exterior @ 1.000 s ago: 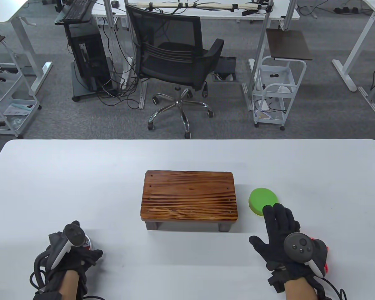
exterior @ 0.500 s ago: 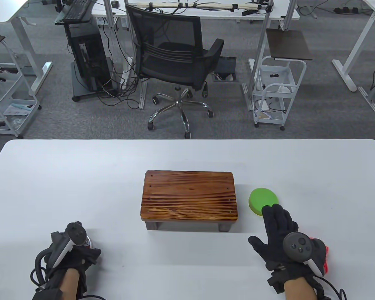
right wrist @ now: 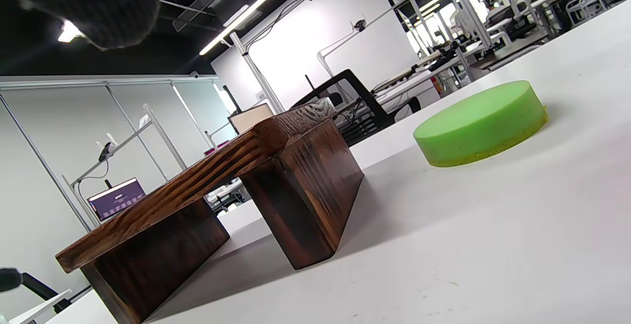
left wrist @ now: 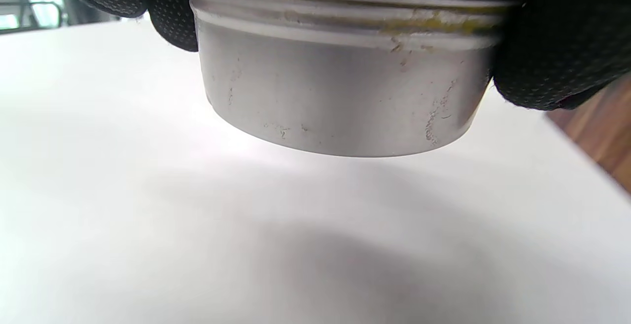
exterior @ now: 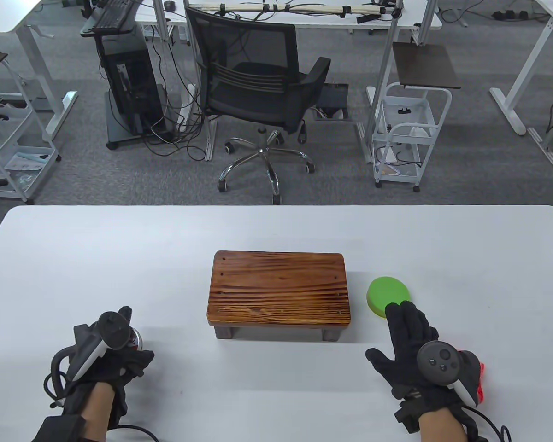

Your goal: Dip and apply wood wax on stool

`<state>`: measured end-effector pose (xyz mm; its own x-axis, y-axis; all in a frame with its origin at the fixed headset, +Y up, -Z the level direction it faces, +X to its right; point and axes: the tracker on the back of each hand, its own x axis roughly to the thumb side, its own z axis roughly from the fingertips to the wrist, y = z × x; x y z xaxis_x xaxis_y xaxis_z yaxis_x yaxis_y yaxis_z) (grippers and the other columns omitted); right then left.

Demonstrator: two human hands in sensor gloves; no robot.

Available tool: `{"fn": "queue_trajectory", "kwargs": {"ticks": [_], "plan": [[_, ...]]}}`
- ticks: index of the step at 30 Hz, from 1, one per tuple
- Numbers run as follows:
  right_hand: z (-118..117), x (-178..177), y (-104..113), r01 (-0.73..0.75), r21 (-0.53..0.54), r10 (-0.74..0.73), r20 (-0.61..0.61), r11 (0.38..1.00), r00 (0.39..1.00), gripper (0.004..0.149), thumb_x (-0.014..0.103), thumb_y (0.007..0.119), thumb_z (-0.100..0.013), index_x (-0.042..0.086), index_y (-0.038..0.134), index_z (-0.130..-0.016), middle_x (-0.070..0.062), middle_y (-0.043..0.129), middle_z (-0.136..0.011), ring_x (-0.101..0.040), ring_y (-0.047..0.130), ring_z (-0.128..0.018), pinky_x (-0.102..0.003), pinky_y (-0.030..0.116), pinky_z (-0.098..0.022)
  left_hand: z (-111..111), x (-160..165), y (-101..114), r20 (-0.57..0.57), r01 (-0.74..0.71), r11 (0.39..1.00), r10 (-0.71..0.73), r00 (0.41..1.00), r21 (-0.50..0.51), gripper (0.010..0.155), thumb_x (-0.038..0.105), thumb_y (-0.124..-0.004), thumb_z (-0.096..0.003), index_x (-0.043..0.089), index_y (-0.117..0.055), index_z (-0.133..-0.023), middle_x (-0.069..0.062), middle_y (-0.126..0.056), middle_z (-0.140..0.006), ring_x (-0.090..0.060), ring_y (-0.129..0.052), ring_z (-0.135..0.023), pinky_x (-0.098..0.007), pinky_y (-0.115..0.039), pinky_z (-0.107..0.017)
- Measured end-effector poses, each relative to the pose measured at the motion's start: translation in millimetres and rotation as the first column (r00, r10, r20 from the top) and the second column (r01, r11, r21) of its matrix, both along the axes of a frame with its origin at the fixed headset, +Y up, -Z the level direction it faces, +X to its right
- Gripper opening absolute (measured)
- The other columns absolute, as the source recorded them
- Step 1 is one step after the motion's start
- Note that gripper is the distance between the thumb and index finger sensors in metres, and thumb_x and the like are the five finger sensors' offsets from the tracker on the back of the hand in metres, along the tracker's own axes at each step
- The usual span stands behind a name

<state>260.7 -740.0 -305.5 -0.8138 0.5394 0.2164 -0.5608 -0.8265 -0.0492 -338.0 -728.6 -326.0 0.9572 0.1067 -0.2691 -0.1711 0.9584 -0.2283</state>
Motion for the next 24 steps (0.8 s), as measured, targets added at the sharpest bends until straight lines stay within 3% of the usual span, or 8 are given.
{"fn": "queue_trajectory", "kwargs": {"ticks": [6,10,17,24], "plan": [[0,0,-1,-0.002,-0.009,0.002,-0.002,1.0,1.0,0.1,0.074,0.075,-0.041,0.031,0.02,-0.114,-0.015,0.016,-0.122,-0.052,0.026,-0.109,-0.08,0.029,-0.069,-5,37,41,0.121,0.002,0.996,-0.013,0.993,0.089,0.111,0.083,-0.089,-0.0323,0.039,-0.025,-0.112,-0.023,-0.03,-0.121,-0.064,-0.055,-0.093,-0.072,-0.057,-0.07],[0,-1,0,-0.001,-0.013,0.001,-0.004,1.0,1.0,0.1,0.074,0.075,-0.041,0.031,0.021,-0.114,-0.015,0.016,-0.122,-0.052,0.026,-0.109,-0.08,0.029,-0.069,-5,80,59,0.243,0.015,0.991,-0.048,0.969,0.133,0.111,0.083,-0.088,-0.0326,0.04,-0.026,-0.112,-0.023,-0.03,-0.121,-0.064,-0.056,-0.094,-0.072,-0.057,-0.07],[0,-1,0,0.003,-0.018,-0.003,-0.01,1.0,1.0,0.1,0.074,0.075,-0.042,0.031,0.021,-0.114,-0.015,0.016,-0.122,-0.052,0.026,-0.108,-0.08,0.029,-0.069,-1,153,64,0.428,-0.031,0.99,-0.03,0.903,0.134,0.111,0.084,-0.088,-0.0327,0.04,-0.025,-0.113,-0.023,-0.03,-0.121,-0.064,-0.056,-0.094,-0.072,-0.057,-0.071],[0,-1,0,0.005,-0.014,-0.005,-0.019,1.0,1.0,0.099,0.073,0.075,-0.042,0.031,0.021,-0.114,-0.016,0.016,-0.122,-0.052,0.026,-0.108,-0.08,0.028,-0.068,11,215,46,0.578,-0.027,0.992,-0.051,0.815,0.125,0.11,0.084,-0.088,-0.0325,0.04,-0.026,-0.112,-0.023,-0.031,-0.121,-0.064,-0.057,-0.094,-0.072,-0.058,-0.071]]}}
